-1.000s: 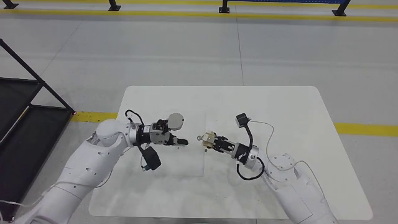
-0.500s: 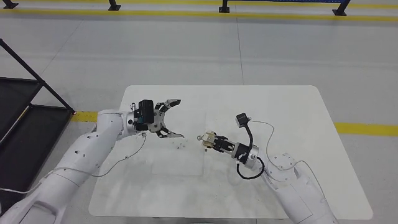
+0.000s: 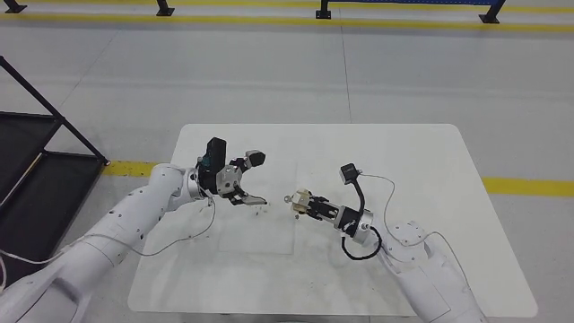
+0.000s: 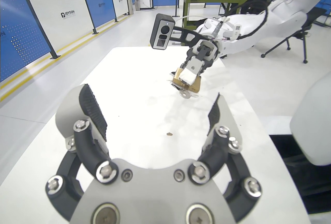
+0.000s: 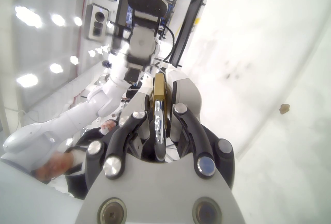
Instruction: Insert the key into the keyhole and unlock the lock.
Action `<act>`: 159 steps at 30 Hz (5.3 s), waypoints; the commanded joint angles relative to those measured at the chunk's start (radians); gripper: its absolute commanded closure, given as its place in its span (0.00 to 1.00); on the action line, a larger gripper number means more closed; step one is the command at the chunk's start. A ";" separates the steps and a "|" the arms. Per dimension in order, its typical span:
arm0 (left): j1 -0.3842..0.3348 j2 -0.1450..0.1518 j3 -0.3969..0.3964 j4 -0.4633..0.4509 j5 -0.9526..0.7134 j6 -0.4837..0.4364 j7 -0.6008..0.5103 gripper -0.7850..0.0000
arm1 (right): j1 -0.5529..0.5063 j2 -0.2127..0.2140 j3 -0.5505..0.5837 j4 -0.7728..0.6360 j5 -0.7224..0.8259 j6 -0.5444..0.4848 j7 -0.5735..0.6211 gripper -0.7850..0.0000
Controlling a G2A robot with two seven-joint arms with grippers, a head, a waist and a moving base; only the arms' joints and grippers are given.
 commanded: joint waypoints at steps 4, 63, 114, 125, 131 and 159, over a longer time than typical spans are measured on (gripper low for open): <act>0.009 -0.001 0.001 -0.011 -0.036 0.000 -0.001 0.00 | 0.000 0.000 0.000 0.000 0.000 0.000 0.000 1.00; -0.194 -0.005 0.352 0.011 -2.089 0.212 -1.820 0.31 | 0.000 0.000 0.000 0.000 0.000 0.000 0.000 1.00; -0.183 0.000 0.348 0.010 -2.110 0.207 -1.816 1.00 | 0.000 0.000 0.000 0.000 0.000 0.000 0.000 1.00; -0.181 -0.017 0.338 0.022 -2.098 0.230 -1.838 1.00 | 0.000 0.000 0.000 0.000 0.000 0.000 0.000 1.00; -0.180 -0.026 0.331 0.026 -2.093 0.233 -1.842 0.98 | 0.000 0.000 0.000 0.000 0.000 0.000 0.000 1.00; -0.168 -0.034 0.291 0.020 -2.062 0.244 -1.852 1.00 | 0.000 0.000 0.000 0.000 0.000 0.000 0.000 1.00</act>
